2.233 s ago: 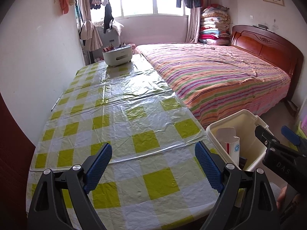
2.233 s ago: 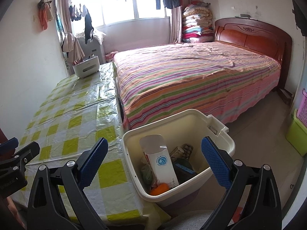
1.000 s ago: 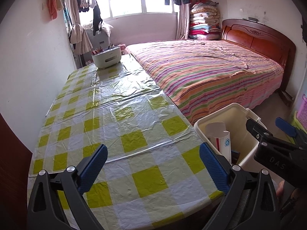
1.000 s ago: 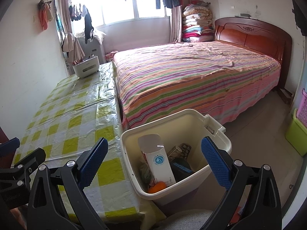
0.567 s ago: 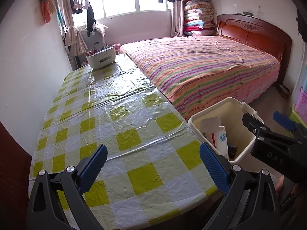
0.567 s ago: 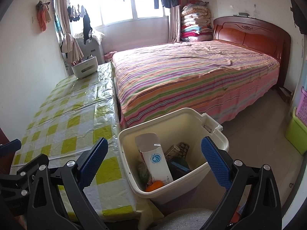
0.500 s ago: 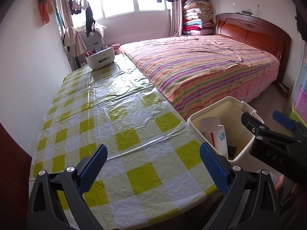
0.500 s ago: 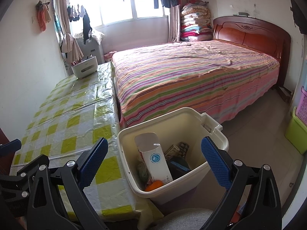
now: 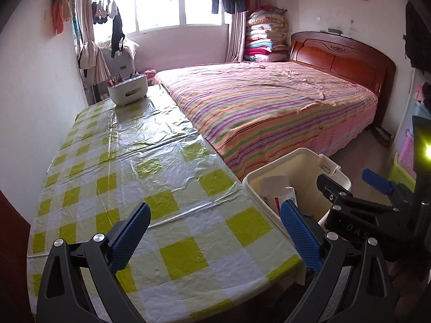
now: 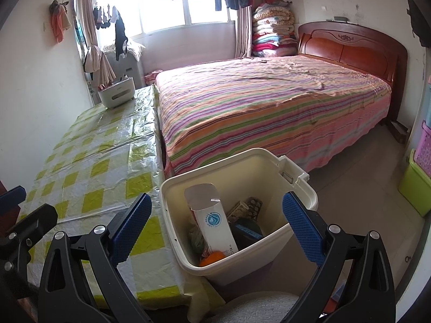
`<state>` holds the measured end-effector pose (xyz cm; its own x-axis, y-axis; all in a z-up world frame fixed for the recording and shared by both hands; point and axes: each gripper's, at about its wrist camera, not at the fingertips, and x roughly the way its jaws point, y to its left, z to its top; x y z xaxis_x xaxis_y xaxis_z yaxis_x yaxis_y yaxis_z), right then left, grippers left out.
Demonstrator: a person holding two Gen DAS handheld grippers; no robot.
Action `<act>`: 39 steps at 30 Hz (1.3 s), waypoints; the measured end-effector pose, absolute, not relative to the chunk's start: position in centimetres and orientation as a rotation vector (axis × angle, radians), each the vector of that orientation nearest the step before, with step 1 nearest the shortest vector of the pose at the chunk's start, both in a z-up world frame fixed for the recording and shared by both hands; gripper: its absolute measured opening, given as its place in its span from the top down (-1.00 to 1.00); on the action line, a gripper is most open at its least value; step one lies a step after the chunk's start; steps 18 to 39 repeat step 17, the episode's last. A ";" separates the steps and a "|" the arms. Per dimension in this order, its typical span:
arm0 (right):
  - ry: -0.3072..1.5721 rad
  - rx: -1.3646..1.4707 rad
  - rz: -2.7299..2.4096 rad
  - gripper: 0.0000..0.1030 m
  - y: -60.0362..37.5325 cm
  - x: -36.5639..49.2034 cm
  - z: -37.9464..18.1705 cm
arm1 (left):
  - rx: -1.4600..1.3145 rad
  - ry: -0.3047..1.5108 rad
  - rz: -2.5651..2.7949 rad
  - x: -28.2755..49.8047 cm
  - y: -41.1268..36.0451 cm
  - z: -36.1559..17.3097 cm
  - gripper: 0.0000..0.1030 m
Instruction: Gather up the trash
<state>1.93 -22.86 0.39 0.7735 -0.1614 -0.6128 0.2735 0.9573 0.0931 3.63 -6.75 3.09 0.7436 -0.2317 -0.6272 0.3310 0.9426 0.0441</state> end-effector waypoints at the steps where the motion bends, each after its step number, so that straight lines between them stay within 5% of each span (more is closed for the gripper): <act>1: 0.646 0.180 -0.239 -0.87 -22.8 1.9 0.3 | 0.165 0.659 -0.308 3.6 -6.9 3.1 -0.83; 39: 0.657 0.181 -0.237 -0.87 -22.6 2.2 -0.1 | 0.232 0.643 -0.207 4.0 -6.8 2.2 -0.83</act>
